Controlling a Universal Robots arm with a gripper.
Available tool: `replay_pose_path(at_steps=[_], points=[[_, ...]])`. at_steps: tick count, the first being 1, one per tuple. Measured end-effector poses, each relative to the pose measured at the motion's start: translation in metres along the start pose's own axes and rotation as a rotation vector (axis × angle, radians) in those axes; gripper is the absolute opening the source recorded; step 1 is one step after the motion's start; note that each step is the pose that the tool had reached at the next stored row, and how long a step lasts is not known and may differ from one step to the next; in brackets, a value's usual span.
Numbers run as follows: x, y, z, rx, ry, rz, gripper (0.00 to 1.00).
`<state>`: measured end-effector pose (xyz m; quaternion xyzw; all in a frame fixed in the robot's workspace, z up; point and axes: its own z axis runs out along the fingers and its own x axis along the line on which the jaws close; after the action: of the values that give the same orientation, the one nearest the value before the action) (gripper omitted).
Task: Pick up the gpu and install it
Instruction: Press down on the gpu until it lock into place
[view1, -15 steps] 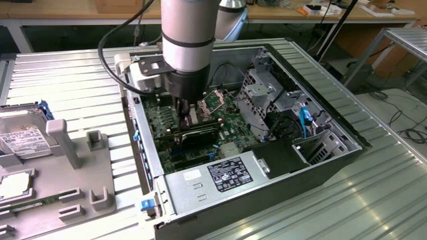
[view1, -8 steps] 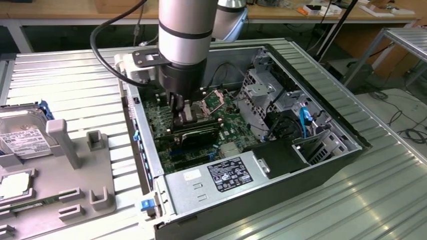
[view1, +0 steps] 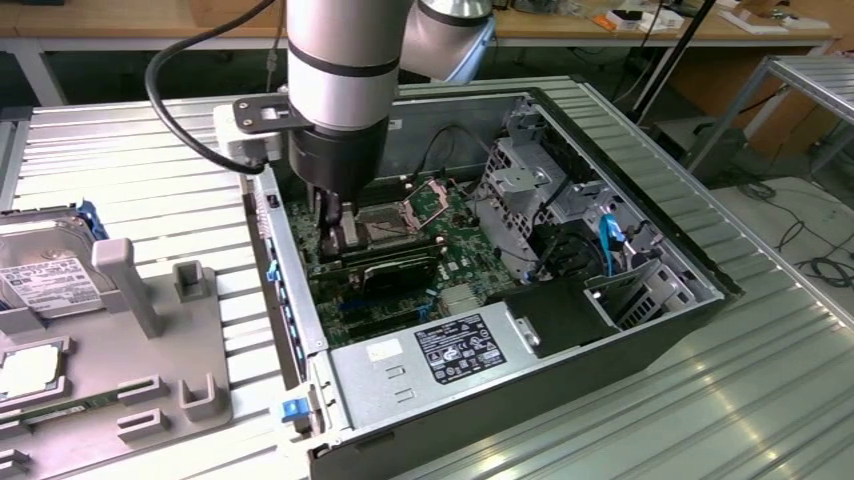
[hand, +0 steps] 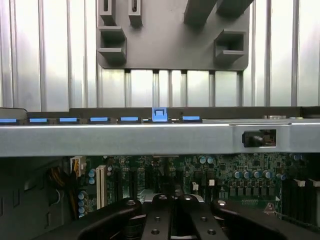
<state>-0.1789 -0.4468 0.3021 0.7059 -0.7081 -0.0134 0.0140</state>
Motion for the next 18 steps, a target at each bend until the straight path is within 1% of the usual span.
replay_pose_path(at_steps=[4,5,6,10,11,13,16,18], points=[[0.000,0.0083,-0.0009,-0.0178,-0.0038,0.000,0.11],[0.000,0.0113,-0.0012,-0.0251,-0.0055,0.000,0.11],[0.000,0.0132,-0.0012,-0.0274,-0.0062,0.000,0.11],[0.000,0.0197,-0.0009,-0.0281,-0.0084,0.002,0.11],[0.000,0.0201,-0.0010,-0.0282,-0.0085,0.003,0.11],[0.000,0.0202,-0.0015,-0.0280,-0.0107,0.004,0.11],[0.000,0.0204,-0.0063,-0.0283,-0.0111,0.005,0.11],[0.000,0.0206,-0.0124,-0.0282,-0.0114,0.007,0.11]])
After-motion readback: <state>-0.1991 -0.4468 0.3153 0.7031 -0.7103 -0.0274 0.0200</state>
